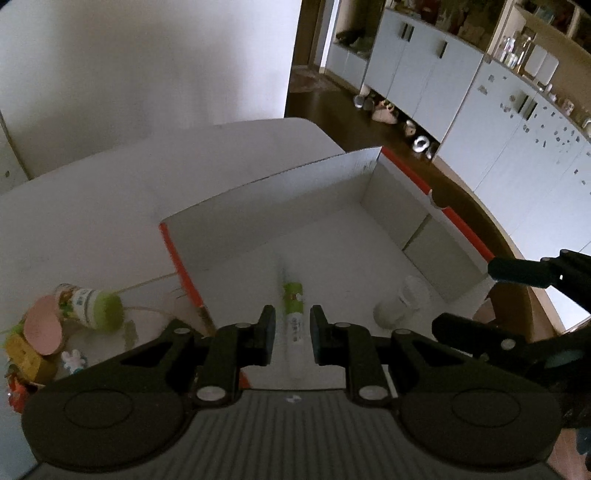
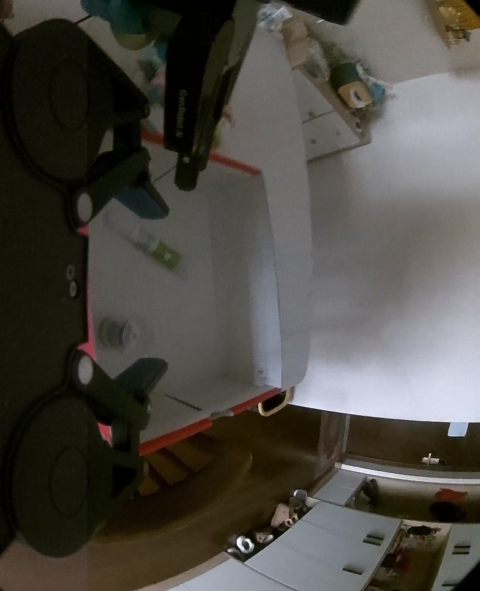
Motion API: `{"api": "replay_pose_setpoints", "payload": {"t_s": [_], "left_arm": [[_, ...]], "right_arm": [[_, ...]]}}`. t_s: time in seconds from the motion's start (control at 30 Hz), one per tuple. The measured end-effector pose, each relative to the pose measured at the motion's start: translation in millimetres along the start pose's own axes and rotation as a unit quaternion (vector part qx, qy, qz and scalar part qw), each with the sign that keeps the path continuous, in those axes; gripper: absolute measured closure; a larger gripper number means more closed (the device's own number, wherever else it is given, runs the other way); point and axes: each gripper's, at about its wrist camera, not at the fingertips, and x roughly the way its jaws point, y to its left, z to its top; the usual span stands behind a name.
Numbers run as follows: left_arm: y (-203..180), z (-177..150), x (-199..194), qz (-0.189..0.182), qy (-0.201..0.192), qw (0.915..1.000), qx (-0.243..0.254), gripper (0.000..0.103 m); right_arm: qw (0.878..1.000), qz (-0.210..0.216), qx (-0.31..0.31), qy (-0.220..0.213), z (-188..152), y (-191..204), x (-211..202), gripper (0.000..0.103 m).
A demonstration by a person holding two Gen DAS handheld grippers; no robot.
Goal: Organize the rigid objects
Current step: 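Withdraw both tools from the box back toward the cluttered items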
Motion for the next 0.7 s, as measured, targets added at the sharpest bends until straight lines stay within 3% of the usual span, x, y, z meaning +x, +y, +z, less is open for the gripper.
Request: {"api": "replay_pose_setpoints", "payload": {"t_s": [0.33, 0.7], "left_arm": [[19.8, -27.8, -38.8, -0.014, -0.04, 0.9989, 0.019, 0.084], [51.5, -54.1, -74.6, -0.014, -0.075, 0.9964, 0.035, 0.084]], "right_arm": [[0.999, 0.012, 0.028, -0.035, -3.5, 30.5, -21.0, 0.015], [0.997, 0.016, 0.007, -0.072, -10.9, 94.7, -39.2, 0.01]]}}
